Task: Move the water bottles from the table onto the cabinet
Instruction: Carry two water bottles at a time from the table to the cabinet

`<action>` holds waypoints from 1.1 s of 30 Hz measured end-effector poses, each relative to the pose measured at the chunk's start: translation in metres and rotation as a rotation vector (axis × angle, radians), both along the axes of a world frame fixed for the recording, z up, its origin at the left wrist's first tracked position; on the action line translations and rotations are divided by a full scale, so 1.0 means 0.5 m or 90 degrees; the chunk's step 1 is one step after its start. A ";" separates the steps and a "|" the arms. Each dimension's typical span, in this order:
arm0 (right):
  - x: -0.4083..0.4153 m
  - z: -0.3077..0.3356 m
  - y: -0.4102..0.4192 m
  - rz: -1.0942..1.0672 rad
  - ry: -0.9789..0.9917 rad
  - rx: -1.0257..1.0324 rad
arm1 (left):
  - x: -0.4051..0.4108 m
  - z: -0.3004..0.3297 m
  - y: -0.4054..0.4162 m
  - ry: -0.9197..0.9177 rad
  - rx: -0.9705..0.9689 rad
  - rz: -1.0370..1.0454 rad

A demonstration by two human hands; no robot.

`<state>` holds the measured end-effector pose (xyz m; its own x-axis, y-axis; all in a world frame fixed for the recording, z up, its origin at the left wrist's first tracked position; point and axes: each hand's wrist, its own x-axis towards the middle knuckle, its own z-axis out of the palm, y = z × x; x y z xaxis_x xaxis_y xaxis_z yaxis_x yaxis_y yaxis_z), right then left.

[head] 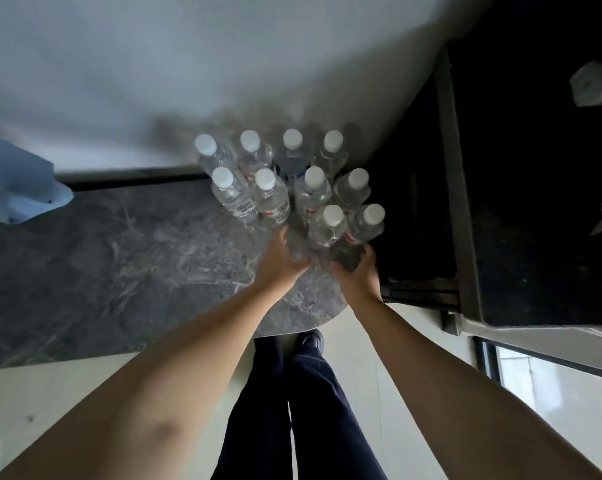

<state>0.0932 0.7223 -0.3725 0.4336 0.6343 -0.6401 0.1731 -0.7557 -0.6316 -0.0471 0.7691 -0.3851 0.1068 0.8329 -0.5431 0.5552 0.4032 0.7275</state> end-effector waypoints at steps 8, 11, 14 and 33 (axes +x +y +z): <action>-0.124 0.172 -0.001 0.318 -0.053 -0.058 | -0.160 0.172 -0.078 0.055 0.044 0.030; -0.208 0.224 -0.004 0.468 -0.083 -0.063 | -0.261 0.219 -0.118 0.092 0.029 0.082; -0.306 0.267 -0.019 0.629 -0.135 -0.047 | -0.370 0.265 -0.172 0.116 0.022 0.125; -1.252 0.459 -0.450 1.190 -0.119 0.144 | -1.189 0.492 -0.960 0.301 0.039 0.645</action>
